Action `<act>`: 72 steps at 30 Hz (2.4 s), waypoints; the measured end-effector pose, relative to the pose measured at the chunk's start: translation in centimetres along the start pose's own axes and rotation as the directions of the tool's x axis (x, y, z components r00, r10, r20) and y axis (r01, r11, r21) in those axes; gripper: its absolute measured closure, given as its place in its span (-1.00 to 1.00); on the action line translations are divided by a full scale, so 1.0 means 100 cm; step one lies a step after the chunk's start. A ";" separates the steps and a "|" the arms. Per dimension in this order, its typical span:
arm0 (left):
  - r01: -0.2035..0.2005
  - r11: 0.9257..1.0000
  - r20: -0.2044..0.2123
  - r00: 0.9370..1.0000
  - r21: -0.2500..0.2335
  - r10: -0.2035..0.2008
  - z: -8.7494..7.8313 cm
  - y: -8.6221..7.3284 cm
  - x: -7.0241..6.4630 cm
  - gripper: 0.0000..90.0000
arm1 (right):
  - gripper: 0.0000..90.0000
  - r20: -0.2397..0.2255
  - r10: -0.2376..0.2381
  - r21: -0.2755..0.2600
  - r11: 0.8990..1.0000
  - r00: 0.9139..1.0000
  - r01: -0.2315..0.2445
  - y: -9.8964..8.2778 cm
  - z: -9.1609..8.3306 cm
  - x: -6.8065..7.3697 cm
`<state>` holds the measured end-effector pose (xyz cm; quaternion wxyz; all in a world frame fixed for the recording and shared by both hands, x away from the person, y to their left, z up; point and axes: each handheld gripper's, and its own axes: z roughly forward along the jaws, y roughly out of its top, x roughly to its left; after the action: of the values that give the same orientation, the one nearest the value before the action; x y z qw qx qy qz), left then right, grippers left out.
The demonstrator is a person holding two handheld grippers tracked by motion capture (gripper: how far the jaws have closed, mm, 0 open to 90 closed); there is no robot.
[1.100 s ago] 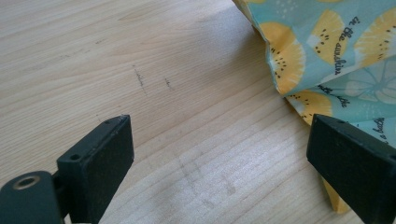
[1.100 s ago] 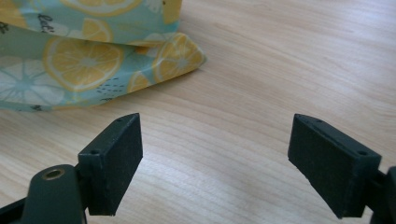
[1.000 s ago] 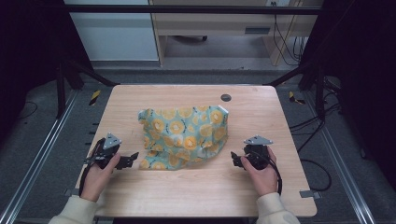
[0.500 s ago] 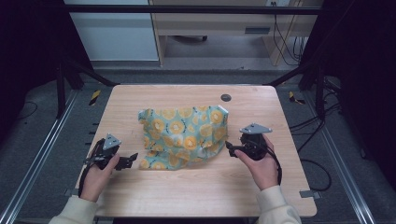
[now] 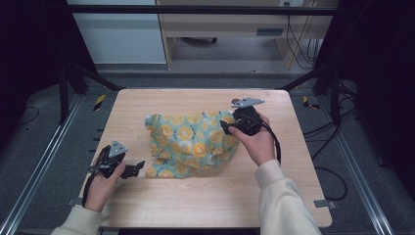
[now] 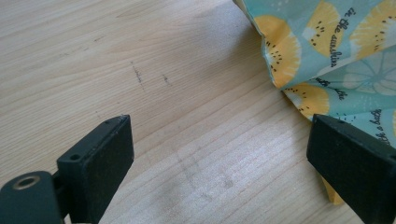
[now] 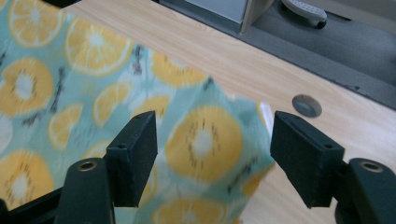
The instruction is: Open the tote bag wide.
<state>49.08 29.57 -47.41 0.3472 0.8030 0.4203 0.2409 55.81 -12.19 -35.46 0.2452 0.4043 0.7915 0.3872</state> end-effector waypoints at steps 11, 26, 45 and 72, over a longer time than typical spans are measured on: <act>-0.010 1.000 0.005 1.000 0.000 0.010 0.000 0.001 -0.001 -0.84 | -0.24 -0.061 0.053 0.113 0.993 0.997 -0.046 0.023 0.038 -0.009; -0.017 1.000 0.002 1.000 0.000 0.017 0.000 0.002 -0.002 -0.84 | 1.00 -0.164 -0.030 0.070 0.997 0.986 0.042 0.019 0.016 0.023; -0.012 1.000 -0.011 1.000 0.001 0.012 0.000 0.001 -0.001 -0.87 | 1.00 -0.241 -0.136 -0.182 0.979 0.961 0.093 0.001 -0.070 0.061; -0.007 1.000 -0.011 1.000 0.003 0.007 0.000 0.001 0.000 -0.87 | 1.00 -0.284 -0.166 -0.150 0.980 0.944 0.128 -0.049 -0.094 0.078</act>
<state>49.11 29.52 -47.37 0.3430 0.8035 0.4199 0.2459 42.71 -11.41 -34.54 0.1783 0.2651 0.8204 0.4742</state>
